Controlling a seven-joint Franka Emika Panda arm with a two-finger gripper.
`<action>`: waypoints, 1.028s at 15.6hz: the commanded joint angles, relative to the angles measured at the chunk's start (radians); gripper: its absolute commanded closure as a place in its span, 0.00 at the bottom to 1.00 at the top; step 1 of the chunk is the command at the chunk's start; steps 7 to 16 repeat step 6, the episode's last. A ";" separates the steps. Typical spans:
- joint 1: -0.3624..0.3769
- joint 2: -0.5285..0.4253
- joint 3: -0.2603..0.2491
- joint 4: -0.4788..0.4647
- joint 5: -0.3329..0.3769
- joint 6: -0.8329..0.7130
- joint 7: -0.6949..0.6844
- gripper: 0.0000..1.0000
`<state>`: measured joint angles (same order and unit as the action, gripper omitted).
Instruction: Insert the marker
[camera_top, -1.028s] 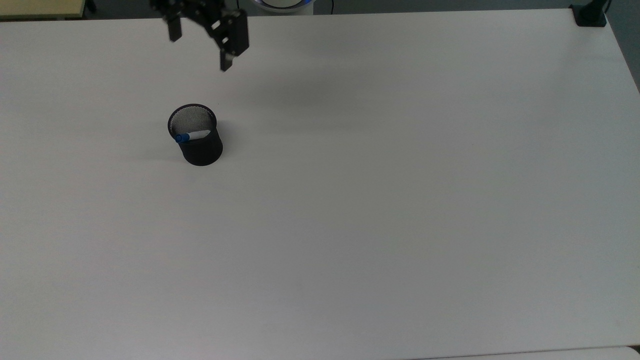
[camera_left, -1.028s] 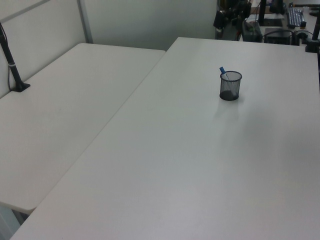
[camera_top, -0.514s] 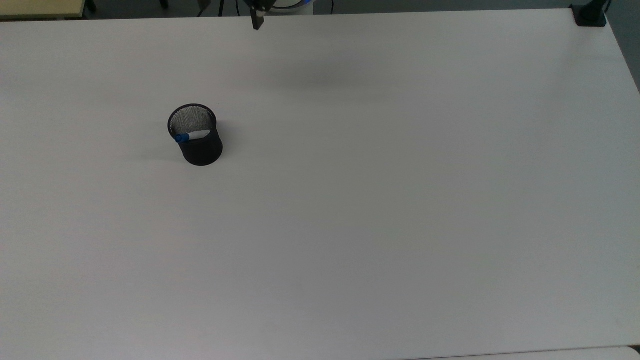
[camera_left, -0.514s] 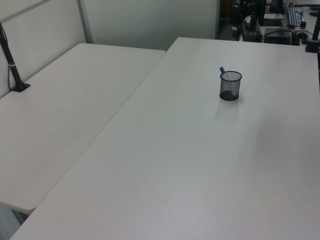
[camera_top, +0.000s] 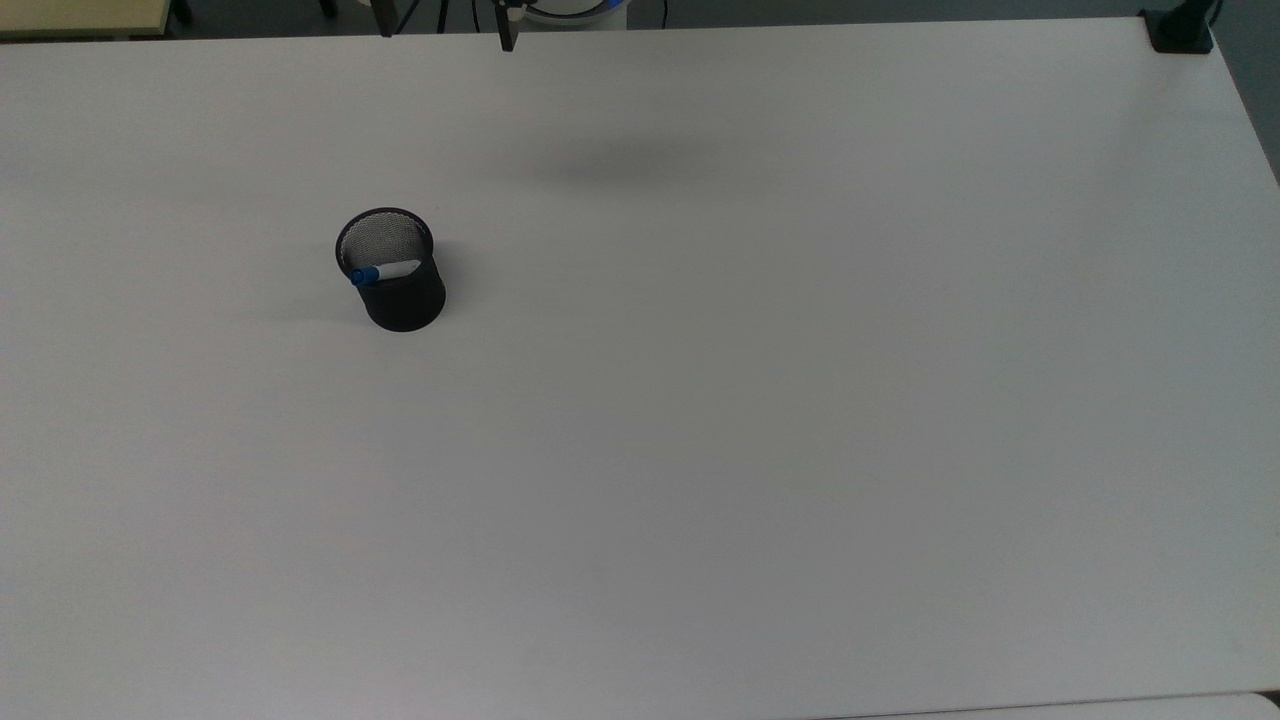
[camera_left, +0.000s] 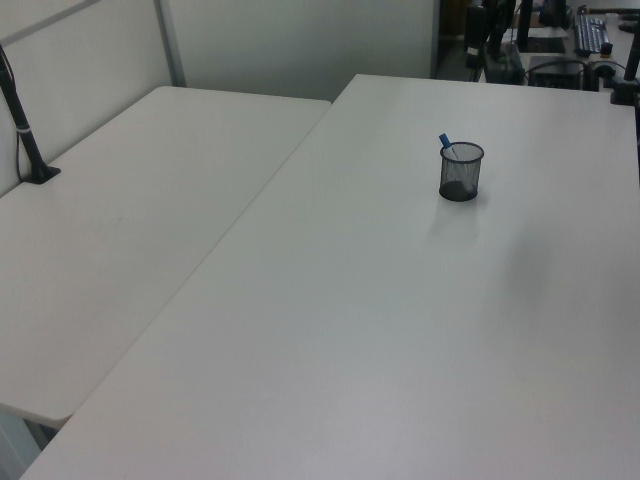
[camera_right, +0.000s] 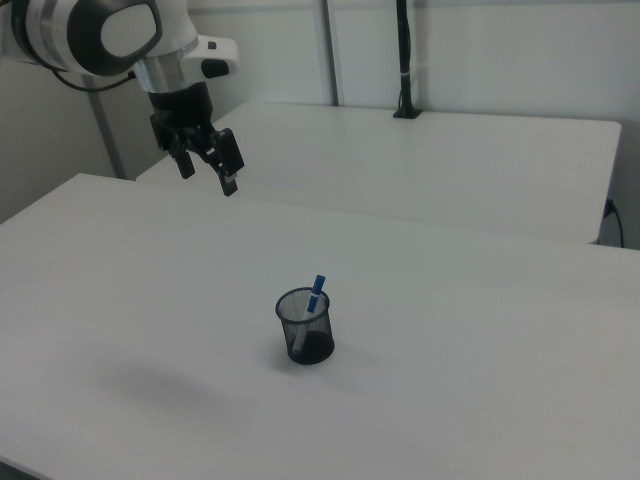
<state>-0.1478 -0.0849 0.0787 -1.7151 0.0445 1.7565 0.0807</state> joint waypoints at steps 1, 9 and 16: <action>-0.016 -0.007 0.018 -0.023 -0.029 0.043 -0.030 0.00; -0.013 -0.007 0.018 -0.015 -0.037 0.040 -0.029 0.00; -0.013 -0.007 0.018 -0.015 -0.037 0.040 -0.029 0.00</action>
